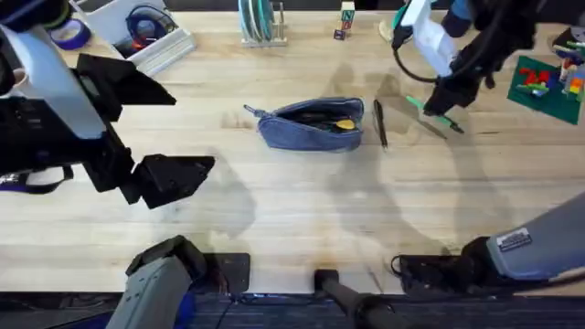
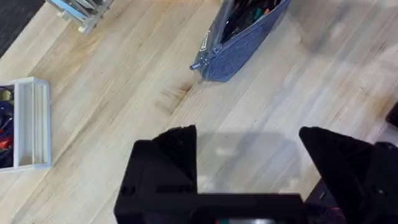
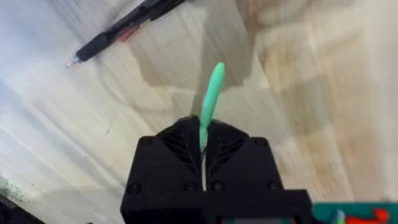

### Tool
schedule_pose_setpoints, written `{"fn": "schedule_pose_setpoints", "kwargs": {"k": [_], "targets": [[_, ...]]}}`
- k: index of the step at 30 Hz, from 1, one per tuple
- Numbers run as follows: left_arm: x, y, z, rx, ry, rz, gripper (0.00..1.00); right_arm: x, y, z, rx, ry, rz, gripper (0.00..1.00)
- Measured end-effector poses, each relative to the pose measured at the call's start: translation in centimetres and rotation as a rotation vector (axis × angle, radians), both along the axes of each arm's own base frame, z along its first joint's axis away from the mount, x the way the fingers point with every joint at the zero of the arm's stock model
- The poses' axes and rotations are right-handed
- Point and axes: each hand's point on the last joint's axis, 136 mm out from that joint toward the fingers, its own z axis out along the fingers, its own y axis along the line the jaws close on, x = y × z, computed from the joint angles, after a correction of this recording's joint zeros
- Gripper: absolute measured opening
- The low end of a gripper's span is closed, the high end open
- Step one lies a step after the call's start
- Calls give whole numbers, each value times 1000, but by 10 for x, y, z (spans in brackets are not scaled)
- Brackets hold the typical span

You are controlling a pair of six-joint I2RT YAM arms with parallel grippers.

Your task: Unzip the bag, pick up the pens from the table one at a time and place them inside, then zip the bag closed.

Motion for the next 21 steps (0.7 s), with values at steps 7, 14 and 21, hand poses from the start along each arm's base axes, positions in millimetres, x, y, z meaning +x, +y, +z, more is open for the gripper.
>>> {"fn": "schedule_pose_setpoints", "kwargs": {"k": [7, 14, 21], "targets": [[0, 0, 0, 0, 0, 0, 995, 0, 10, 41, -6, -114, 30, 31], [0, 0, 0, 0, 0, 0, 995, -5, 41, 64, 1, -176, 116, 31], [0, 0, 0, 0, 0, 0, 995, -14, 86, 71, 16, -196, 241, 31]]}}
